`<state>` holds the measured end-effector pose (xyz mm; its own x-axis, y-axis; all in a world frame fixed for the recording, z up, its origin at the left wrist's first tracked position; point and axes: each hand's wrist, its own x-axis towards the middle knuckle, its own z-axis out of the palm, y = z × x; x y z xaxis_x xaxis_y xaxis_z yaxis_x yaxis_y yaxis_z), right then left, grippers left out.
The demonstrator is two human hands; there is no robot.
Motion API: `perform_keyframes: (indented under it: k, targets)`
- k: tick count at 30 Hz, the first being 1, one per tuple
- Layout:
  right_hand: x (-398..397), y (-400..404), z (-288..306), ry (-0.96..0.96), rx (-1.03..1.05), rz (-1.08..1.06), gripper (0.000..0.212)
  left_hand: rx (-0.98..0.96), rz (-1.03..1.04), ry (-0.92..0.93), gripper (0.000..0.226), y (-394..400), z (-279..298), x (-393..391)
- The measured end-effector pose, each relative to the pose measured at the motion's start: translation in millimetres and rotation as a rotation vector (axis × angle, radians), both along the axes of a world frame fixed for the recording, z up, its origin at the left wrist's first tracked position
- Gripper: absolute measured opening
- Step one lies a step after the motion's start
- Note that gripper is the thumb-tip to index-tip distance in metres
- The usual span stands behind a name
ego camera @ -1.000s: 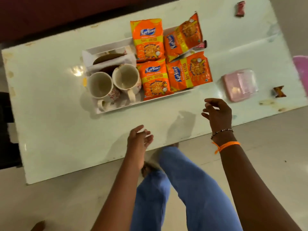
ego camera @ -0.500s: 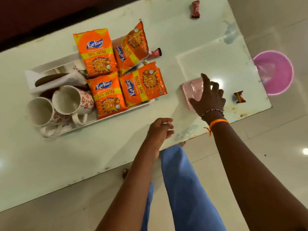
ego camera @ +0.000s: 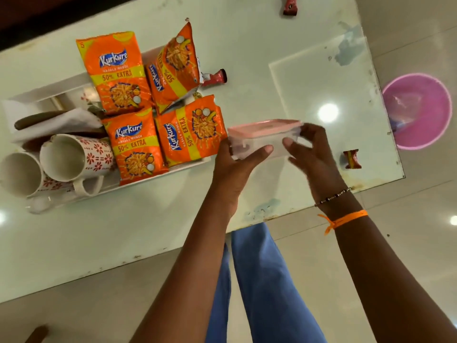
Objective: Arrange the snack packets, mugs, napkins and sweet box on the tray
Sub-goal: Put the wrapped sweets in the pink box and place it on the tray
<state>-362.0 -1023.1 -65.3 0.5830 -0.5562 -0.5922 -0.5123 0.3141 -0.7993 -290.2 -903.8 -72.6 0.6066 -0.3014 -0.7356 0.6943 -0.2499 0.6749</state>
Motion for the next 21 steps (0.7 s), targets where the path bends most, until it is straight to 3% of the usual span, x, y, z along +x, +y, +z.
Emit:
perform_keyframes:
  k: [2,4,7,13,17,21]
  targets:
    - [4,-5,4,-0.034,-0.315,0.081,0.034,0.117,-0.062,-0.120,0.065,1,0,5]
    - [10,-8,9,-0.099,-0.474,0.240,0.021,0.170,-0.135,-0.187,0.066,0,3,10]
    - [22,-4,12,-0.157,-0.470,0.337,0.012,0.207,-0.202,-0.261,0.065,0,7,15]
    - [37,-2,5,-0.121,-0.533,0.175,0.015,0.223,-0.324,-0.300,0.056,12,17,23]
    - [44,-13,-13,0.029,-0.591,0.140,0.017,0.127,-0.361,-0.227,0.062,24,19,16]
    - [51,-23,-38,0.190,-0.509,0.168,0.022,0.096,-0.298,-0.189,0.070,42,21,12]
